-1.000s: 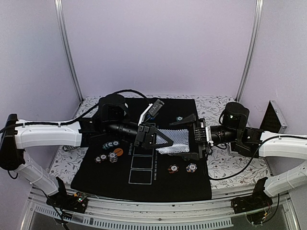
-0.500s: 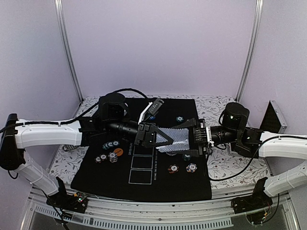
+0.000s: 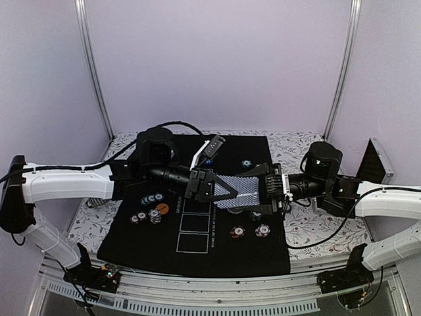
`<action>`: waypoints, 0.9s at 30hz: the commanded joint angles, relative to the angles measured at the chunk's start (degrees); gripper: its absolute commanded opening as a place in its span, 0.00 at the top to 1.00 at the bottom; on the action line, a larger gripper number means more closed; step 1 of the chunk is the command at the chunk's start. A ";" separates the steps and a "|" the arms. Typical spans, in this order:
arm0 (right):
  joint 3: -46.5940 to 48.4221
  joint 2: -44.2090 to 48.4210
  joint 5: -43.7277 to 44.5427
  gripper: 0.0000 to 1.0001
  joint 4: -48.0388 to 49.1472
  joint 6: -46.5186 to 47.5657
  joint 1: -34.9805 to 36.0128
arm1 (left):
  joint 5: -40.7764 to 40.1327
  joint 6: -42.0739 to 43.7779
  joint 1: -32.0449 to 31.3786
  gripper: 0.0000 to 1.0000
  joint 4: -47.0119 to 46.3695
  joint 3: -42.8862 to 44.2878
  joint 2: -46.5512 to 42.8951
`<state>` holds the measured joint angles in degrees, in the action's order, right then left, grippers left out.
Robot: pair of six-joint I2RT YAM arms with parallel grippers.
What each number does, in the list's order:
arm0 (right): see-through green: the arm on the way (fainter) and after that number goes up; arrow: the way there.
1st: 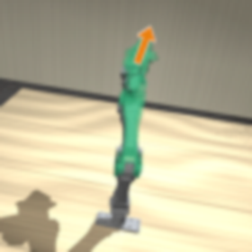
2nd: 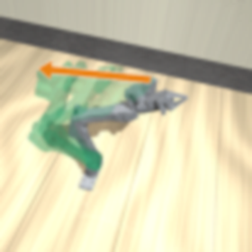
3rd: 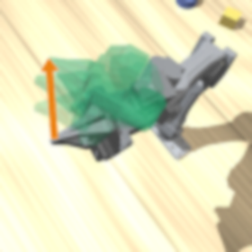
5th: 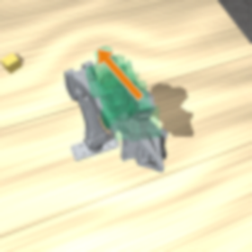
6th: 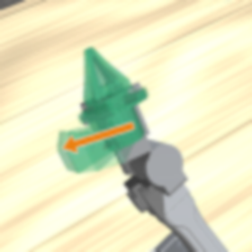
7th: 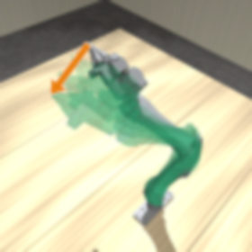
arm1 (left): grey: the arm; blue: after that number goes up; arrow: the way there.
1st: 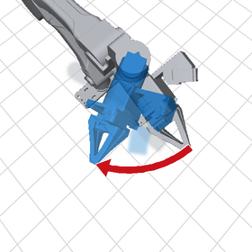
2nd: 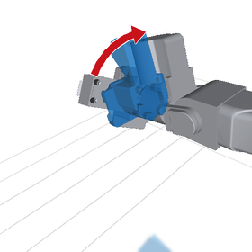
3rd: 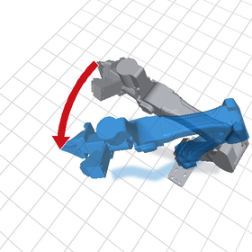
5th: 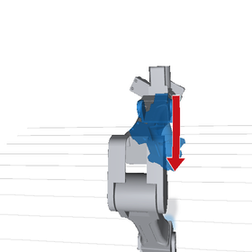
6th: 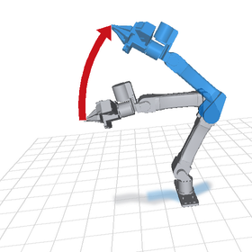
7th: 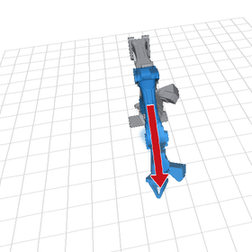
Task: Distribute texas hold em gaming equipment
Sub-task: Pass from the left arm to the right
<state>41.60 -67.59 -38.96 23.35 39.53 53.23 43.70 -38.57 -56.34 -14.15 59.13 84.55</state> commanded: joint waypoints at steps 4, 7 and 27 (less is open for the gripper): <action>-1.24 1.91 3.80 0.48 2.63 -0.01 0.17 | 3.08 -0.74 0.46 1.00 -0.50 2.65 1.28; -1.75 2.23 4.27 0.49 3.30 -1.03 0.15 | 3.44 -0.63 0.47 0.96 -0.65 2.74 1.44; -3.07 3.31 6.41 0.54 5.04 -5.24 0.17 | 2.07 -0.81 1.66 0.59 -0.30 1.83 0.14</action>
<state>39.27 -65.71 -34.28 26.63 35.46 53.47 45.67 -39.24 -55.55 -14.22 60.73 85.91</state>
